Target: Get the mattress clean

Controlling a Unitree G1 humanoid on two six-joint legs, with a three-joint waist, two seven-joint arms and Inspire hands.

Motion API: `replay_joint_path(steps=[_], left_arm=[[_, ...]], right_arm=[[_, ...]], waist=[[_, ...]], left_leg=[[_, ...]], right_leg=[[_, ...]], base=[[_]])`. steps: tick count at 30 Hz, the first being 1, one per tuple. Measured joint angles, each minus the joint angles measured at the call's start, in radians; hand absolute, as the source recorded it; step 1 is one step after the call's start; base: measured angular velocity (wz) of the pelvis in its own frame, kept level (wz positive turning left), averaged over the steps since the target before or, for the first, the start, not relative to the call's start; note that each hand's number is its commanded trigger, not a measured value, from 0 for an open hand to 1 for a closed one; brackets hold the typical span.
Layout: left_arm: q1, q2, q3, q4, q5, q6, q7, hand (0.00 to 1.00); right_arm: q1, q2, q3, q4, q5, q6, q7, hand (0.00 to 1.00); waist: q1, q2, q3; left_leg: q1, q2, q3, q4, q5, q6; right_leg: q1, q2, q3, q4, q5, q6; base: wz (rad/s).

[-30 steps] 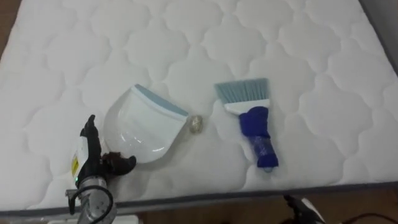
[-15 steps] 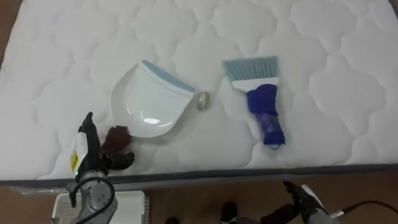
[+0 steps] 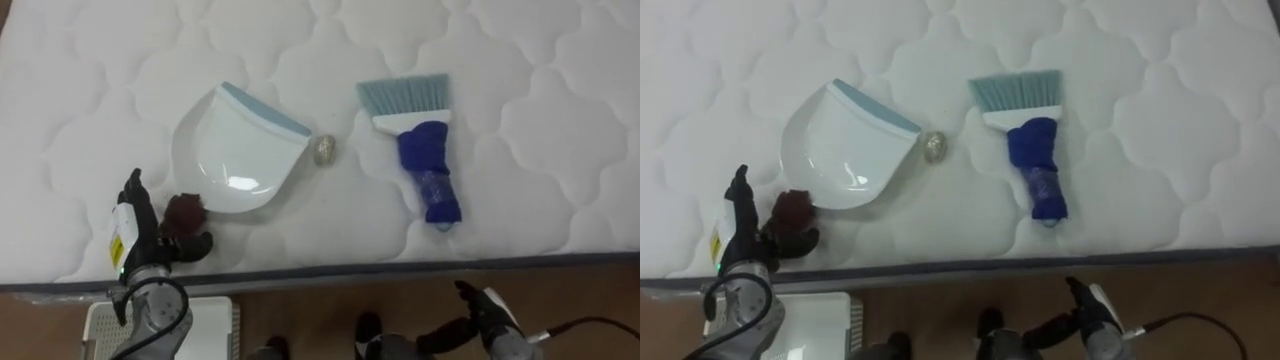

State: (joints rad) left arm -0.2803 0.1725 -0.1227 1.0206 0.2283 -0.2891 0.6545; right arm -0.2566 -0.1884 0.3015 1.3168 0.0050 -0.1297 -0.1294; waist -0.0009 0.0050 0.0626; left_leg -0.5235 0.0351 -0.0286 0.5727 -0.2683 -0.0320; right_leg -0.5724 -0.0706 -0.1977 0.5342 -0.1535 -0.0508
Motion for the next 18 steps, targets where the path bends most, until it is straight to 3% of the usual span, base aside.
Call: replay_joint_path(steps=[9,12,18], left_arm=[[-0.03,0.006,0.0,0.023,0.0,0.015,0.0,0.0],[-0.039,0.021,-0.019,0.057,-0.008,0.021,-0.005,0.0],[-0.046,0.025,-0.046,0.097,-0.074,0.046,-0.051,0.0]], right_arm=[[-0.006,0.001,0.001,-0.004,-0.004,0.012,0.002,0.0],[-0.008,0.001,0.021,-0.008,-0.001,0.012,0.001,0.0],[-0.014,-0.001,0.04,-0.02,-0.002,0.014,-0.001,0.0]], waist=[[-0.008,-0.002,0.002],[-0.021,-0.002,0.0023],[-0.024,-0.001,0.0031]], left_leg=[[-0.017,0.005,0.002,0.042,-0.027,0.004],[-0.024,0.005,0.002,0.049,-0.031,0.007],[-0.045,0.005,0.011,0.061,-0.037,0.009]], right_leg=[[-0.009,-0.001,-0.002,0.028,-0.016,0.003],[-0.01,-0.001,-0.005,0.029,-0.017,0.005],[-0.039,-0.001,0.001,0.041,-0.018,0.007]], base=[[0.0],[0.0],[-0.04]])
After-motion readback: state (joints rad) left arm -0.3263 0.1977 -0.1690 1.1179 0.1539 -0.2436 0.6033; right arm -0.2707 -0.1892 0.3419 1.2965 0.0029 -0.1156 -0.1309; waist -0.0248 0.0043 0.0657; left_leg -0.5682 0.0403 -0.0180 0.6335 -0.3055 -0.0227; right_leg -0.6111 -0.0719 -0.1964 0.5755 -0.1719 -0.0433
